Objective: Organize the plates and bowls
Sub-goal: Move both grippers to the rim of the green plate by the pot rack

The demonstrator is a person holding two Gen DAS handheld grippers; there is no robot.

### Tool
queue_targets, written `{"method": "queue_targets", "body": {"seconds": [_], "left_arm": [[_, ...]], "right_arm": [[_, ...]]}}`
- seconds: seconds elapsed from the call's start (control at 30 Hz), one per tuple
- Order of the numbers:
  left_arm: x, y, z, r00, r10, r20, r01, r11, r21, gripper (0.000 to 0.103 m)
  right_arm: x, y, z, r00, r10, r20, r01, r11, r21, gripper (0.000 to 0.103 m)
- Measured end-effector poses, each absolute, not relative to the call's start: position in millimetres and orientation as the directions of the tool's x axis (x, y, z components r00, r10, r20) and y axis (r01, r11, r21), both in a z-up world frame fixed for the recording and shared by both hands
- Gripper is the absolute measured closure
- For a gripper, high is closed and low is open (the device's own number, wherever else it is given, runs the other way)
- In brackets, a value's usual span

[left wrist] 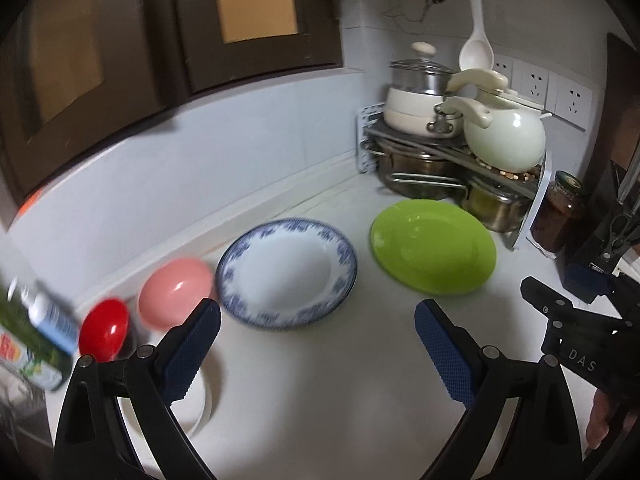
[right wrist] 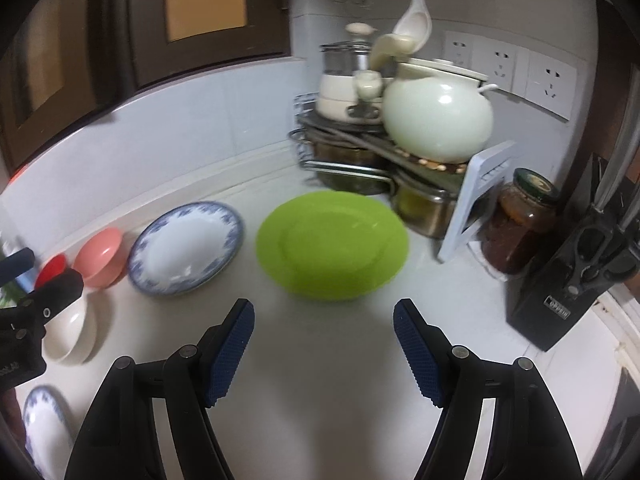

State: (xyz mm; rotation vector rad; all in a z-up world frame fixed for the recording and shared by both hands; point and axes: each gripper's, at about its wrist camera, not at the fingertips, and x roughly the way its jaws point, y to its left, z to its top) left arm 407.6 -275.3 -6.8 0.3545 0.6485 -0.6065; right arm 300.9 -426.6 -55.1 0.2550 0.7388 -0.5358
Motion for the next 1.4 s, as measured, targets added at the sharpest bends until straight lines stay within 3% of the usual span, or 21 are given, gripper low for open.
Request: {"method": "queue_targets", "body": {"seconds": [0.73,1.4], "left_arm": [[489,-422,-63,0.578,-0.465,-0.671,0.727,0.667,0.163,0.008],[541,-489,-151,0.407,-0.452,-0.793,0.809,0.582,0.083,0.032]], "right_arm": [[362,-548,-110,0.530,-0.471,-0.705,0.690,0.723,0.036,0.030],[402,-589,-183,0.436,-0.452,-0.778,0.736,0.676,0.020,0.031]]}}
